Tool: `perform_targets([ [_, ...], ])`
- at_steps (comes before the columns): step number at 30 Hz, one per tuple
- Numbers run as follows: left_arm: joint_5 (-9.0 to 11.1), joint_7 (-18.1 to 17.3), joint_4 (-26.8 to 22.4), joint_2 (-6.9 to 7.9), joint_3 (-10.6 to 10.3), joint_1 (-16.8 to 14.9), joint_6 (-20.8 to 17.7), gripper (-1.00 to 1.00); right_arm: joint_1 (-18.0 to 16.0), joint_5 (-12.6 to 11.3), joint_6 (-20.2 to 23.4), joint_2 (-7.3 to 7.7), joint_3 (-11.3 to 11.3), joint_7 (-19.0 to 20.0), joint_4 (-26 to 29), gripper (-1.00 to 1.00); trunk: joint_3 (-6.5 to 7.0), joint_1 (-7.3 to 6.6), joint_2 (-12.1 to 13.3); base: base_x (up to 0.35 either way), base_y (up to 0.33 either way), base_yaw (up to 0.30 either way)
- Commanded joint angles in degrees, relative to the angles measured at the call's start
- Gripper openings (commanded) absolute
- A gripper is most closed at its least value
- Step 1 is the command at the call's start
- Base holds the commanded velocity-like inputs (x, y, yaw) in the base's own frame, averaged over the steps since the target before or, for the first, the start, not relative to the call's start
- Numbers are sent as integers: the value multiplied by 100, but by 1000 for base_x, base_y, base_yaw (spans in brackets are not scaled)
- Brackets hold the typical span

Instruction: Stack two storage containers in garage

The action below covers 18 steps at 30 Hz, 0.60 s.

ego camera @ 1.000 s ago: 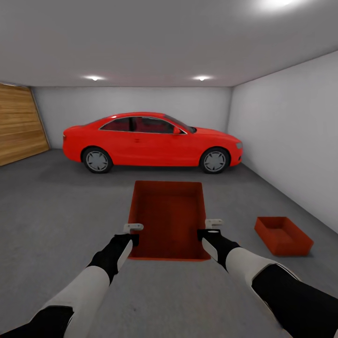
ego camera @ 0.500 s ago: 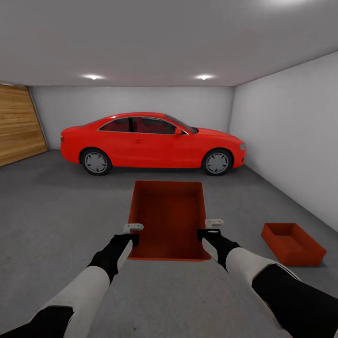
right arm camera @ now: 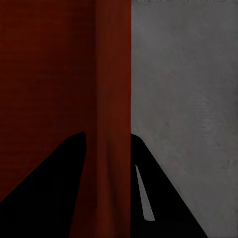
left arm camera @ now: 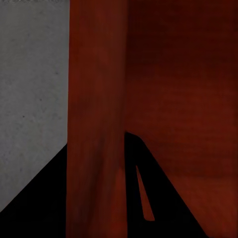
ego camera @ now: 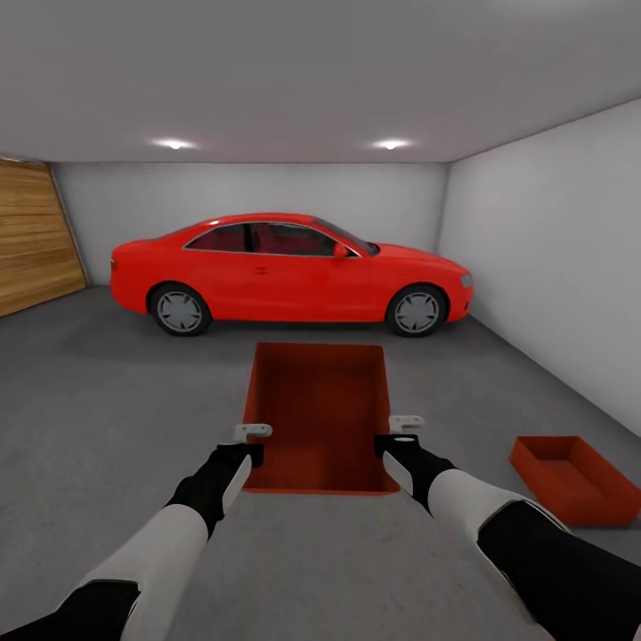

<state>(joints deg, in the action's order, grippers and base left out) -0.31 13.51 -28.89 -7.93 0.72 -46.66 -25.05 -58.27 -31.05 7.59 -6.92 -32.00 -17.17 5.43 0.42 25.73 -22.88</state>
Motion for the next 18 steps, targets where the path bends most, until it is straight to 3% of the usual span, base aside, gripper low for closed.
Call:
perform_targets([
  [1, 92, 22, 6, 2, 25, -1, -27, -100, -1, 152, 6, 6, -227, -41, 20, -100, -1, 5, -4, 322, 73, 0],
  [12, 92, 27, -2, 2, 25, -1, -26, -100, -2, 152, 6, 6, -227, -41, 20, -100, -1, 5, -4, 316, 16, 0],
  [18, 92, 29, 10, 0, 22, -1, 232, -100, -5, 152, 6, 6, -227, -41, 20, -100, -1, 5, -4, 57, 0, 0],
])
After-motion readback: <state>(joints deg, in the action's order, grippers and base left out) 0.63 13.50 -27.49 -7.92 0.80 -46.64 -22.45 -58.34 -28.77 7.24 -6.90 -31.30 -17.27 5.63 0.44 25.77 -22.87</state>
